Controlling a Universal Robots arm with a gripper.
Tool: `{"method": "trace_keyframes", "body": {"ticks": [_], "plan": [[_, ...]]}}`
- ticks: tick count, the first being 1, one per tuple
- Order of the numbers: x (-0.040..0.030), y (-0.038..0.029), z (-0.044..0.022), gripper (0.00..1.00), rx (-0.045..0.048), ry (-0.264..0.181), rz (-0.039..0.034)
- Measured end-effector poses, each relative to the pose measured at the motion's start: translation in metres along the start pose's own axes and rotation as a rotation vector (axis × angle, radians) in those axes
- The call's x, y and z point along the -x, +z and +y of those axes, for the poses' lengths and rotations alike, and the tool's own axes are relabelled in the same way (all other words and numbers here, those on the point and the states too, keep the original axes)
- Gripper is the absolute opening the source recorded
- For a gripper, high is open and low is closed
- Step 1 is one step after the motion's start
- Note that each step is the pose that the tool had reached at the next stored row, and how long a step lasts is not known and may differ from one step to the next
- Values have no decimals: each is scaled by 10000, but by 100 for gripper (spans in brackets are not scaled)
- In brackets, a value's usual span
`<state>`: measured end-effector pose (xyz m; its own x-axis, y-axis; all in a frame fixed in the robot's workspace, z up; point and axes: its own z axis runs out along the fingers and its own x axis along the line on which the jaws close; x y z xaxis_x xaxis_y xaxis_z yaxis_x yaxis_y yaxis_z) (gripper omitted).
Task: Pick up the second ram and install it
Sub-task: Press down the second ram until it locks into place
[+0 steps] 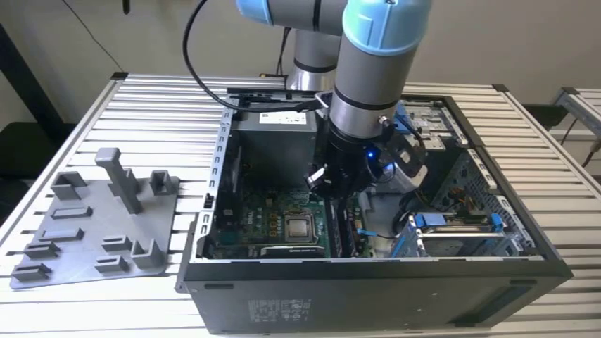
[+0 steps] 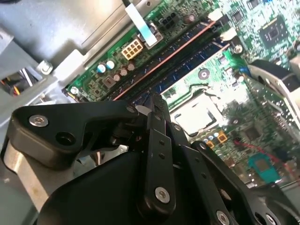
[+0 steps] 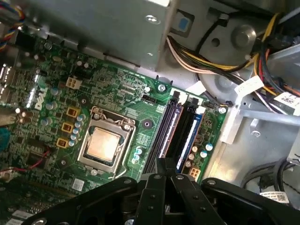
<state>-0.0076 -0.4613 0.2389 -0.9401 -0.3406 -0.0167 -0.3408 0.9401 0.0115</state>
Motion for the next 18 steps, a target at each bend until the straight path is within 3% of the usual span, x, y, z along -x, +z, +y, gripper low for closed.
{"method": "trace_keyframes", "body": {"ticks": [18], "plan": [[0, 19, 0, 11, 39, -3267, -7]]}}
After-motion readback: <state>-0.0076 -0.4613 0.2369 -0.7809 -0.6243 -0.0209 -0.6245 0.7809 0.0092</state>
